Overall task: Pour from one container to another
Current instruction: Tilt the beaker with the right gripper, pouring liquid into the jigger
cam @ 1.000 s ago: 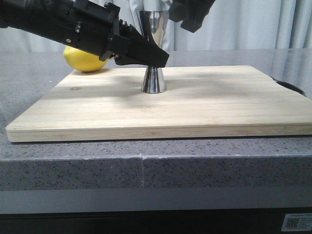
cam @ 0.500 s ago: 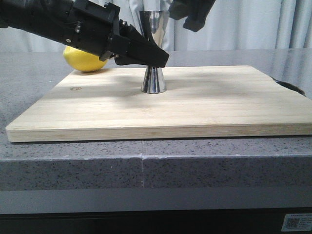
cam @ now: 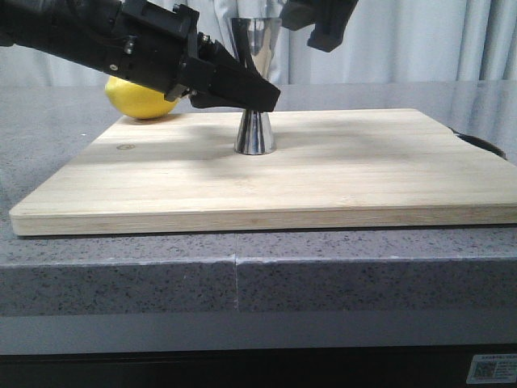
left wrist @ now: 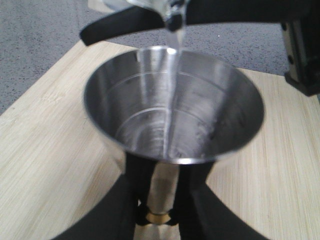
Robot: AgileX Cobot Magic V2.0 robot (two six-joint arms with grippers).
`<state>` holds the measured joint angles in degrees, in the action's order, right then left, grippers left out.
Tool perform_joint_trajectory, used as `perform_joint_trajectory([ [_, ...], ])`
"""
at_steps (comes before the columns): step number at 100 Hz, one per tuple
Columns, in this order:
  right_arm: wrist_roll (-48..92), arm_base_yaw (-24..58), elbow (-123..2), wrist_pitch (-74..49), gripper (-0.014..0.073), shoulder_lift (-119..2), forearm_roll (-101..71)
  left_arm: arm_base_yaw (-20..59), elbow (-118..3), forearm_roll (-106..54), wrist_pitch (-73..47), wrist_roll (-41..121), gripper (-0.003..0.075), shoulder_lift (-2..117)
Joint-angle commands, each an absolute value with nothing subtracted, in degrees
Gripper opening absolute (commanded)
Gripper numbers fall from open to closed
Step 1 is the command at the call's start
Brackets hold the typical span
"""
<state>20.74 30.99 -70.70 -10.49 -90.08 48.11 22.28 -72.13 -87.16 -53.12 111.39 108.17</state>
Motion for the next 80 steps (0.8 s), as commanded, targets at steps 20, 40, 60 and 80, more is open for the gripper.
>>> perform_joint_trajectory([
  [20, 20.9, 31.1, -72.8, -7.4, 0.0247, -87.9, 50.9, 22.4, -73.7, -89.9, -55.4, 111.5, -0.0019, 105.3],
  [40, 20.9, 31.1, -72.8, -7.4, 0.0247, -87.9, 52.3, 22.4, -73.7, -89.9, -55.4, 111.5, -0.0019, 105.3],
  [60, 20.9, 31.1, -72.8, -7.4, 0.0247, -87.9, 53.2, 22.4, -73.7, -89.9, -55.4, 111.5, -0.0019, 105.3],
  [80, 20.9, 31.1, -72.8, -7.2, 0.0247, -87.9, 53.7, 22.4, -73.7, -89.9, -55.4, 111.5, -0.0019, 105.3],
])
